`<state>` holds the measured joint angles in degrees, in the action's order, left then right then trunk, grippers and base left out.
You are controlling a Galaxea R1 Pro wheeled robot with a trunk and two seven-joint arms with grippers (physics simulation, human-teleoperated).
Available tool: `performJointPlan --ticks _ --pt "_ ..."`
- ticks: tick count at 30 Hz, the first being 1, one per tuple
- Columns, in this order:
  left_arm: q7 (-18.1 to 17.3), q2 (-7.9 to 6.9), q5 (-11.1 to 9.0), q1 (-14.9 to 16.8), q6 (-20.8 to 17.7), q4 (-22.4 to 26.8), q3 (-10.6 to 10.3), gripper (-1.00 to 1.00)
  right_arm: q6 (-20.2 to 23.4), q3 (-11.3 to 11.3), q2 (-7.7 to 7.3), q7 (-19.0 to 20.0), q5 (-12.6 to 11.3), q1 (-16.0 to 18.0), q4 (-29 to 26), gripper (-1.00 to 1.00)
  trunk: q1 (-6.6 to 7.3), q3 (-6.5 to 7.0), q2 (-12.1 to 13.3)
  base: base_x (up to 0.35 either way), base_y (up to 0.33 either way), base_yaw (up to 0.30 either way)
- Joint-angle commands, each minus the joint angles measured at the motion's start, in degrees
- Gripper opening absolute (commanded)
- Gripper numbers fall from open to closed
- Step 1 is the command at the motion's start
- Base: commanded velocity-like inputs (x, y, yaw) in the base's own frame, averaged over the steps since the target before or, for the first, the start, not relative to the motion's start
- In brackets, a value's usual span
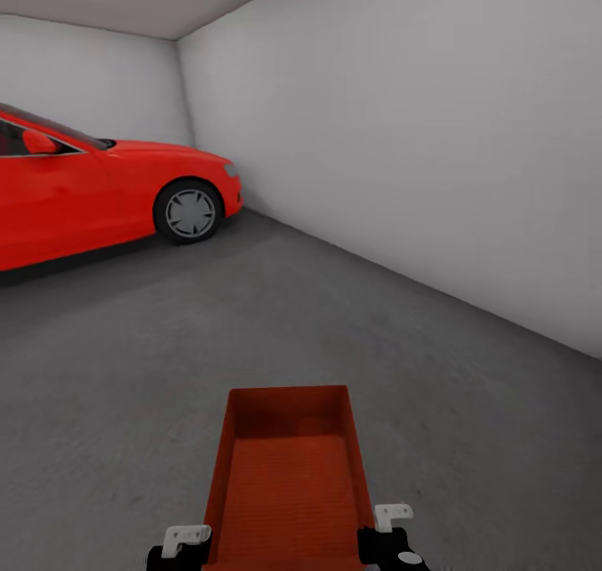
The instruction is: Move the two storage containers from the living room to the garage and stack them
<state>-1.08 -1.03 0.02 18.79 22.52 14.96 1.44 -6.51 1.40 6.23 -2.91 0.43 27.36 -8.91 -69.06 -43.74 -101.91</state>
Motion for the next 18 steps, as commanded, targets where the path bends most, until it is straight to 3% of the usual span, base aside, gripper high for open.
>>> performJointPlan --ticks 1,18 --pt "0.0 -0.02 -0.2 0.0 0.2 0.0 0.5 -1.0 -0.2 -0.2 0.01 -0.4 0.1 0.1 0.0 -1.0 0.01 -0.05 0.0 0.0 0.0 -0.267" --pt "0.0 -0.02 -0.2 0.0 0.2 0.0 0.5 -1.0 -0.2 -0.2 0.01 -0.3 0.1 0.0 0.0 -1.0 0.01 -0.05 0.0 0.0 0.0 -0.267"
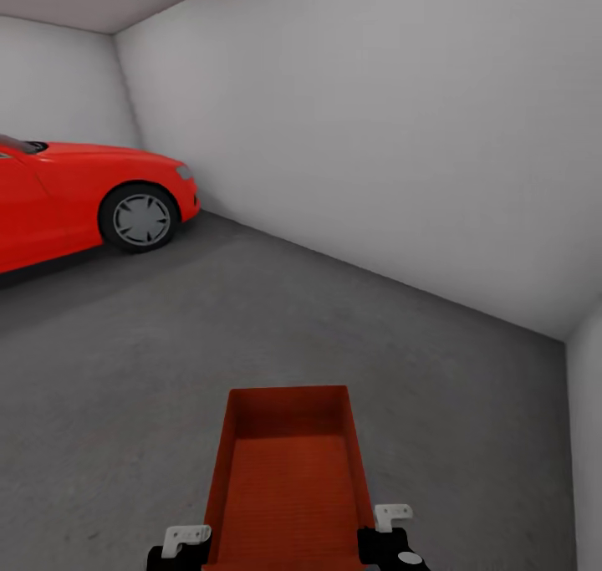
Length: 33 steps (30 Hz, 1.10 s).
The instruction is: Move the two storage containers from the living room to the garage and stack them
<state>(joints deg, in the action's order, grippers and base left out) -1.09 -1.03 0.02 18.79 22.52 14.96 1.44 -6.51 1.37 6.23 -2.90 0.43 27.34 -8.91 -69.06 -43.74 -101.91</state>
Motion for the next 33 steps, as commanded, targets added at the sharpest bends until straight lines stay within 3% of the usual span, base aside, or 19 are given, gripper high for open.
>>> performJointPlan --ticks 1,8,33 --pt "0.0 -0.02 -0.2 0.0 0.2 0.0 0.5 -1.0 -0.2 -0.1 0.01 -0.4 0.1 0.1 0.0 -1.0 0.01 -0.04 0.0 0.0 0.0 -0.267" --pt "0.0 -0.02 -0.2 0.0 0.2 0.0 0.5 -1.0 -0.2 -0.1 0.01 -0.4 0.1 0.1 0.0 -1.0 0.01 -0.04 0.0 0.093 0.049 -0.267" --pt "0.0 -0.02 -0.2 0.0 0.2 0.0 0.5 -1.0 -0.2 -0.1 0.01 -0.4 0.1 0.1 0.0 -1.0 0.01 -0.04 0.0 0.277 0.179 -0.267"
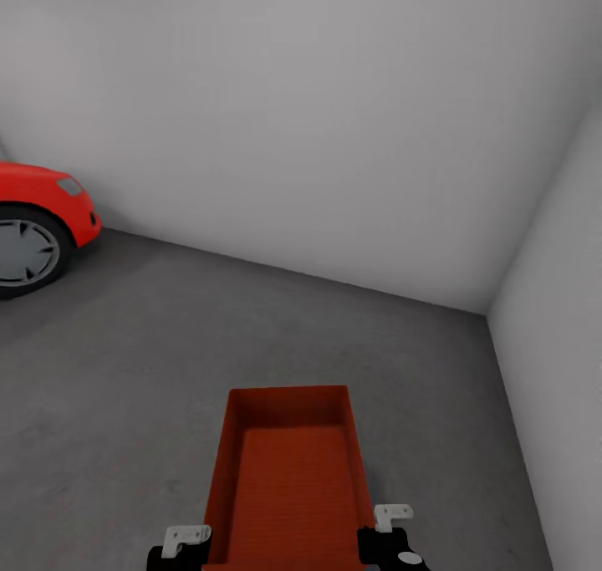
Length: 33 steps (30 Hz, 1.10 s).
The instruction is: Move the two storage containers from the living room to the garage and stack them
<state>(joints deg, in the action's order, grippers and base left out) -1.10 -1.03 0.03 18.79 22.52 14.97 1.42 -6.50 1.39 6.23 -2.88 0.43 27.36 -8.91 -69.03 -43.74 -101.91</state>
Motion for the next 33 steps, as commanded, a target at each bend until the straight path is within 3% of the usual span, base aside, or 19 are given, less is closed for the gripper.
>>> performJointPlan --ticks 1,33 --pt "0.0 -0.02 -0.2 0.0 0.2 0.0 0.5 -1.0 -0.2 -0.2 0.01 -0.4 0.1 0.1 0.0 -1.0 -0.02 -0.05 0.0 0.285 0.184 -0.267" --pt "0.0 -0.02 -0.2 0.0 0.2 0.0 0.5 -1.0 -0.2 -0.2 0.01 -0.4 0.1 0.0 0.0 -1.0 -0.02 -0.05 0.0 0.289 0.184 -0.267"
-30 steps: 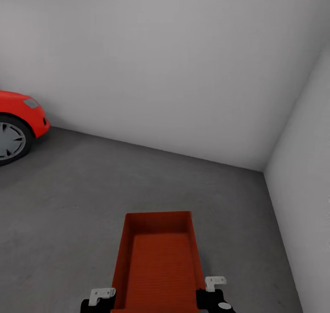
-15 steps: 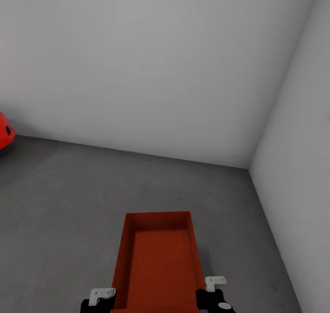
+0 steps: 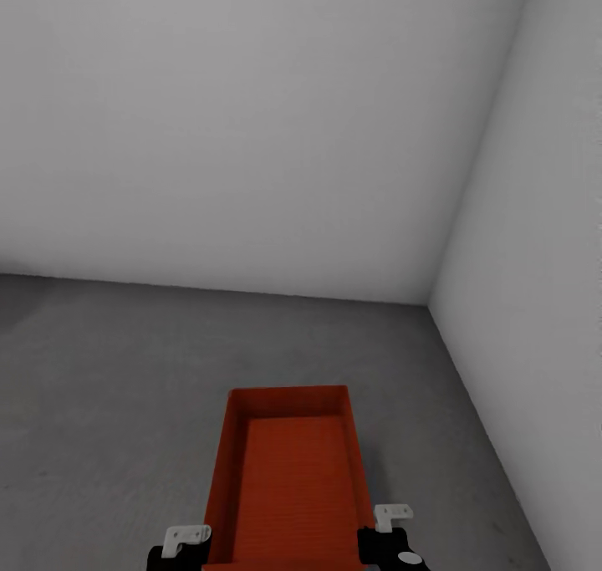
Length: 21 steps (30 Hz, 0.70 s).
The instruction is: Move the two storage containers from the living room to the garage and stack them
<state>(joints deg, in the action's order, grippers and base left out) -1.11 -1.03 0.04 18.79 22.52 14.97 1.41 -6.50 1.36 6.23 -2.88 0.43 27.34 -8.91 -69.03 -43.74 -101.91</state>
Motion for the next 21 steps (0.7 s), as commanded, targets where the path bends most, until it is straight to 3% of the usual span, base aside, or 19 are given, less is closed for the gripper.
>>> performJointPlan --ticks 1,21 --pt "0.1 -0.02 -0.2 0.0 0.2 0.0 0.5 -1.0 -0.2 -0.1 0.01 -0.4 0.1 0.1 0.0 -1.0 -0.02 -0.05 0.0 0.295 0.183 -0.267" --pt "0.1 -0.02 -0.2 0.0 0.2 0.0 0.5 -1.0 -0.2 -0.1 0.01 -0.4 0.1 0.1 0.0 -1.0 -0.02 -0.05 0.0 0.298 0.183 -0.264"
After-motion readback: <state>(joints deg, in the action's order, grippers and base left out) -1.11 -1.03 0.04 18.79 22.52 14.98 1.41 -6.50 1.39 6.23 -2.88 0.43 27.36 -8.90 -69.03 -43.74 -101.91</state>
